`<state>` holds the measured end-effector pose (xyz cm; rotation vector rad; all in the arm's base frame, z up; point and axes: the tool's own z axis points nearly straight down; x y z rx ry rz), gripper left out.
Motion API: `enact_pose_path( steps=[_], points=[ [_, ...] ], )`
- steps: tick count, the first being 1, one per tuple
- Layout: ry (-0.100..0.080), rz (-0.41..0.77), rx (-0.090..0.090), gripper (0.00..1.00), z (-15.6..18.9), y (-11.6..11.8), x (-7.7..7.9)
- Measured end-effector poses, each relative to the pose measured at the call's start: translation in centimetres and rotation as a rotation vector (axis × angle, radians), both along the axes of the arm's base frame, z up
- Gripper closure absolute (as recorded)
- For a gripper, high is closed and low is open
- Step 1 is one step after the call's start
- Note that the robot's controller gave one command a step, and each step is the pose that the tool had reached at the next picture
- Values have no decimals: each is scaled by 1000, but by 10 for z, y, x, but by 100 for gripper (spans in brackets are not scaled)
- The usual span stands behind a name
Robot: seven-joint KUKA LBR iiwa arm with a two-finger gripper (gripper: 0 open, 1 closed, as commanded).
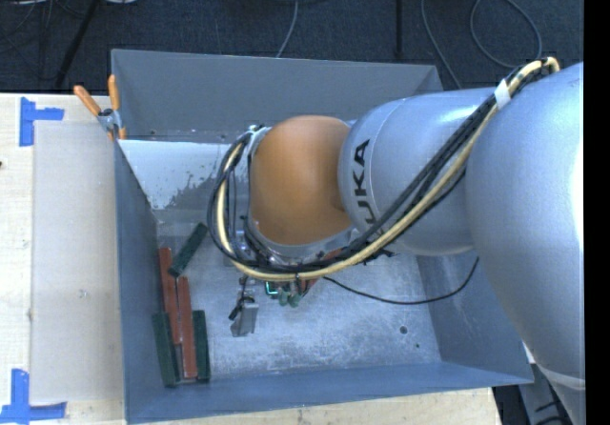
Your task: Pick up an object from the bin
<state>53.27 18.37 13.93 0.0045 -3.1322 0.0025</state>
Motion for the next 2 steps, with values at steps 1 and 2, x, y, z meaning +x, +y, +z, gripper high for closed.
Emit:
enact_pose_path(
  steps=[1,2],
  points=[
    [-15,-28,5,0,-4,49,81],
    [-4,-92,1,0,-73,52,88]
  ],
)
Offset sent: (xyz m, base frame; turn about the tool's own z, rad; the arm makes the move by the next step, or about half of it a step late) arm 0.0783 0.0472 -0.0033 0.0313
